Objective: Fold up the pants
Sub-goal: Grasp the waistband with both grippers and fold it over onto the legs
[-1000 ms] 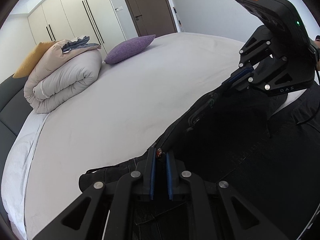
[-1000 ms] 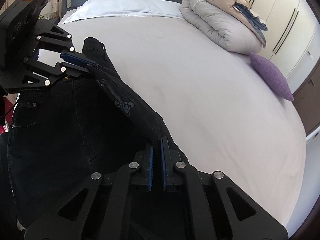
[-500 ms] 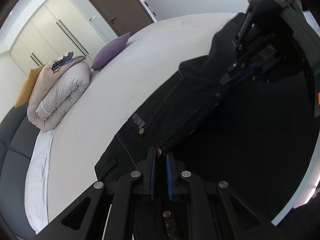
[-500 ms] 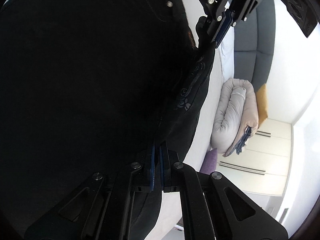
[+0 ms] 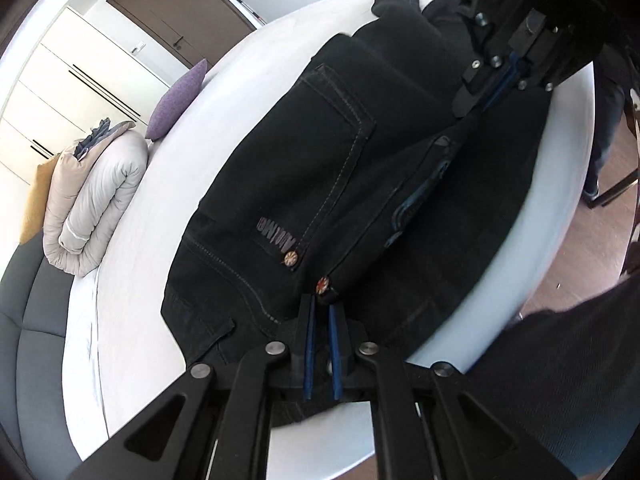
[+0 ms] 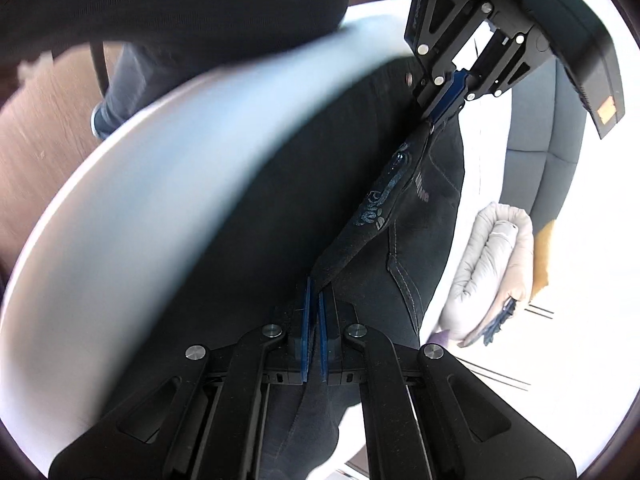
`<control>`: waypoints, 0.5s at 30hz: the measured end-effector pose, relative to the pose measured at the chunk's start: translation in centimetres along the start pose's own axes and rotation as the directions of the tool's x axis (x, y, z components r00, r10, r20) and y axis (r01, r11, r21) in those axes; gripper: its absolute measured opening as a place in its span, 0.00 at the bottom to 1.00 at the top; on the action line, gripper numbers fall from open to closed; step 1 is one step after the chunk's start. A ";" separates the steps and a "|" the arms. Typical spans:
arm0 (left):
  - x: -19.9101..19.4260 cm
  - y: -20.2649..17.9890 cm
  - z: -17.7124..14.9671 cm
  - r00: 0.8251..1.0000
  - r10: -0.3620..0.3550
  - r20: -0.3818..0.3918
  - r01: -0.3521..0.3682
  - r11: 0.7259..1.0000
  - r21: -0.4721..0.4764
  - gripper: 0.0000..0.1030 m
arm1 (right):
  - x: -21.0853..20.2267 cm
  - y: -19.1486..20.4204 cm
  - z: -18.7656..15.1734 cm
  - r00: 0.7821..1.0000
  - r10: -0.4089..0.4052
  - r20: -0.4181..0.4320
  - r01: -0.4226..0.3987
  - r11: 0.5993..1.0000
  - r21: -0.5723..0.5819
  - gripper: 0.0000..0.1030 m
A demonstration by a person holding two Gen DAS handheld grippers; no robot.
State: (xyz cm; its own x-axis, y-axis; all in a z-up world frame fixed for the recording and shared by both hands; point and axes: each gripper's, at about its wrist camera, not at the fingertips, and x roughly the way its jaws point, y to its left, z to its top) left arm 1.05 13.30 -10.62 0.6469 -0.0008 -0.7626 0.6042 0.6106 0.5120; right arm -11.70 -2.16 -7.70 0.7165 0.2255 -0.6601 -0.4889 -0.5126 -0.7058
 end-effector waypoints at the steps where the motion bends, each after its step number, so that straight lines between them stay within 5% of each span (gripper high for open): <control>1: 0.0 0.2 -0.4 1.000 0.007 -0.009 -0.007 1.000 -0.007 0.04 | -0.8 0.0 0.8 1.000 0.000 0.003 0.000 1.000 0.010 0.03; 15: 0.5 1.7 -2.8 0.999 0.030 -0.028 -0.033 0.992 -0.119 0.03 | -2.9 0.2 3.7 0.999 0.011 0.046 -0.016 0.992 0.126 0.03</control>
State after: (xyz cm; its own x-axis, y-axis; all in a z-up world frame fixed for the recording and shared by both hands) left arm 1.08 16.57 -11.31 0.6515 0.0400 -0.7576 0.5228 0.7000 0.4865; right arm -15.71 0.19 -6.90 0.6876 0.2580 -0.6787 -0.5595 -0.4076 -0.7217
